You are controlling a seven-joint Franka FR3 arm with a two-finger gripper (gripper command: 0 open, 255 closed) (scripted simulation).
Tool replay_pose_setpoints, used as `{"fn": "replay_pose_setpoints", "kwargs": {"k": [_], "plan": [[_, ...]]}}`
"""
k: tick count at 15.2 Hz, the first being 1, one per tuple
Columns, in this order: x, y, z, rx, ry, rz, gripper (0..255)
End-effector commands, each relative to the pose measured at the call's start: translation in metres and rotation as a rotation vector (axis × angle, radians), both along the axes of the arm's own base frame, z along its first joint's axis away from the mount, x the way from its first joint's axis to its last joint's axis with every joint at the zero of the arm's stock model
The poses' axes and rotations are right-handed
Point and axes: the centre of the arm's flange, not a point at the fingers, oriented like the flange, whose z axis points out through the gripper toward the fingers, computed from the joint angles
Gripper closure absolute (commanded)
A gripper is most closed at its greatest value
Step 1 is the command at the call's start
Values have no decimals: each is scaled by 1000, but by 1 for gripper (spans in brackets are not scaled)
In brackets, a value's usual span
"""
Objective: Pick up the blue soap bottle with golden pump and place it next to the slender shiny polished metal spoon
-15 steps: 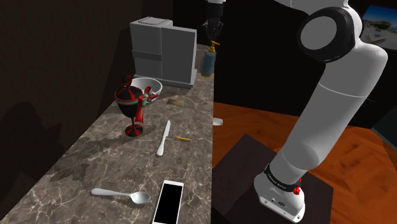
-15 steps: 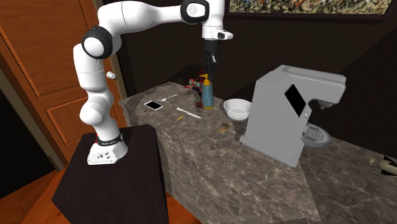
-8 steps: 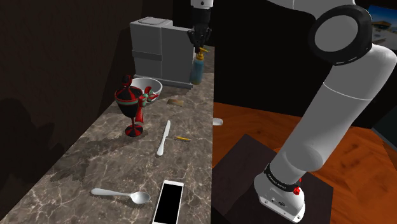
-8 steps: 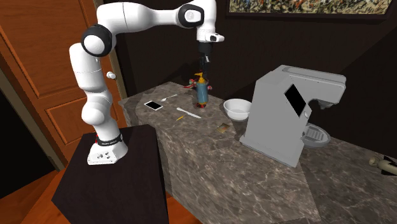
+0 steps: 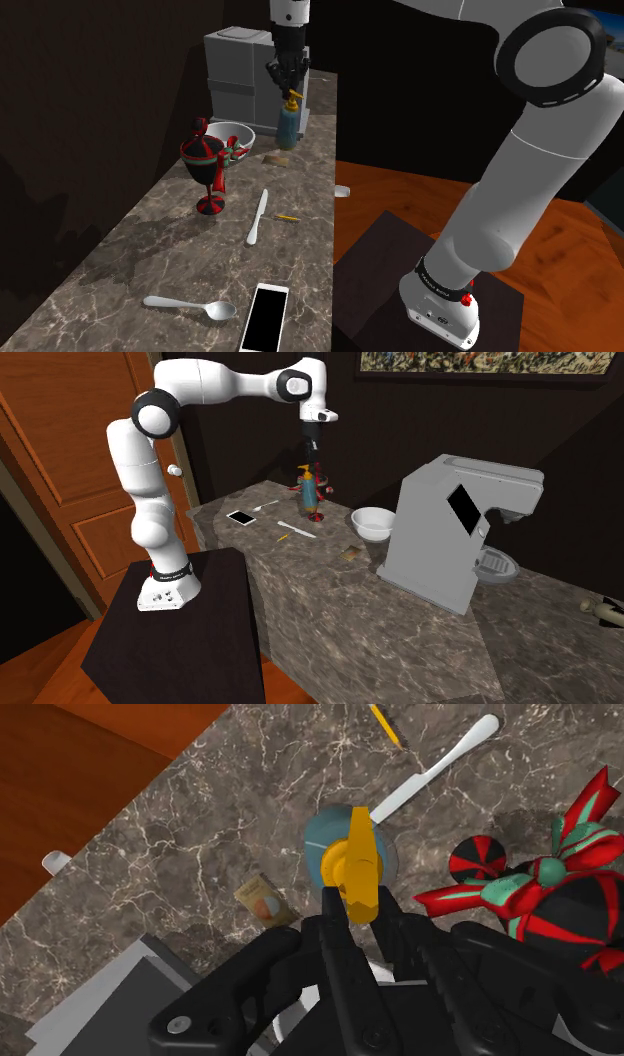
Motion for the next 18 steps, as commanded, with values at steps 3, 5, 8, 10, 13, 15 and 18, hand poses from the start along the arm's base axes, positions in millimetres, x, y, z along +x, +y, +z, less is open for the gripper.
{"fn": "replay_pose_setpoints", "kwargs": {"k": [3, 5, 8, 10, 13, 15, 18], "plan": [[-2, 51, -14, 0, -1, -2, 255], [-3, 76, -21, 0, -1, -2, 255], [-5, 115, -31, 0, -1, -2, 255], [-6, 140, -38, 0, -1, -2, 255], [-8, 178, -48, 0, -1, -2, 255], [-9, 204, -55, 0, -1, -2, 255], [-11, 242, -65, 0, -1, -2, 255]]}}
